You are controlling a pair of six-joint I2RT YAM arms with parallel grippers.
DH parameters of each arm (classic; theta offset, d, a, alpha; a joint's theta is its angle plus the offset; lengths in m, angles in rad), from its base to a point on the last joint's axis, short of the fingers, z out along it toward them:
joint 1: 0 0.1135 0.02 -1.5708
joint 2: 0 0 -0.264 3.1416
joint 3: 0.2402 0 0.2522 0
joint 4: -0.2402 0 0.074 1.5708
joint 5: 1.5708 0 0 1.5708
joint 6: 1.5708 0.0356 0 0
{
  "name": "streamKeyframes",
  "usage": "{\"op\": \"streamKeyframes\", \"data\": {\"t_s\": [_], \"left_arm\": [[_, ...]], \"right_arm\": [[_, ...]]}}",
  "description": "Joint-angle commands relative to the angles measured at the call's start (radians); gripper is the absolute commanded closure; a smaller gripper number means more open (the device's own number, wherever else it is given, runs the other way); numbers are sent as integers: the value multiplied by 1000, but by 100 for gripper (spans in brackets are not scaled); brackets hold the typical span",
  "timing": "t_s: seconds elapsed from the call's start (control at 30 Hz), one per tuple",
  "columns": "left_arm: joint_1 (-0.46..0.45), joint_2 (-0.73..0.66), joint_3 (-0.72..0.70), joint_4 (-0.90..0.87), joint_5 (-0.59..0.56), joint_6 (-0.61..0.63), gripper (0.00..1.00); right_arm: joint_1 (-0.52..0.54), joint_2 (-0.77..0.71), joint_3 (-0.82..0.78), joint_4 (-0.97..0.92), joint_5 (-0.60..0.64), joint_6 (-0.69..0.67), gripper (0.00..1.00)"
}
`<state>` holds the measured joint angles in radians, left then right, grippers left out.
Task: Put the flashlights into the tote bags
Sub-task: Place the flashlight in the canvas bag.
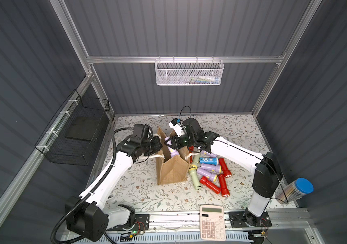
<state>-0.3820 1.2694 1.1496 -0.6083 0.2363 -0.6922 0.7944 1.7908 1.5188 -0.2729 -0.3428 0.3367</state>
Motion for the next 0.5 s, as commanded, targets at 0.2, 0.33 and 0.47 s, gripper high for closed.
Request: {"op": "streamKeyframes", "data": {"t_s": [0.2,0.33,0.47], "left_arm": [[43,38,-38,41,125,21,100],[47,39,-39,37,127,21,100],[52,34,-45,25,128,24,100]], "right_arm": [[105,99,119,-341,274,-199,89],[104,136,116,-343,277,-138,90],[102,181,118,-339,252,-78,89]]}}
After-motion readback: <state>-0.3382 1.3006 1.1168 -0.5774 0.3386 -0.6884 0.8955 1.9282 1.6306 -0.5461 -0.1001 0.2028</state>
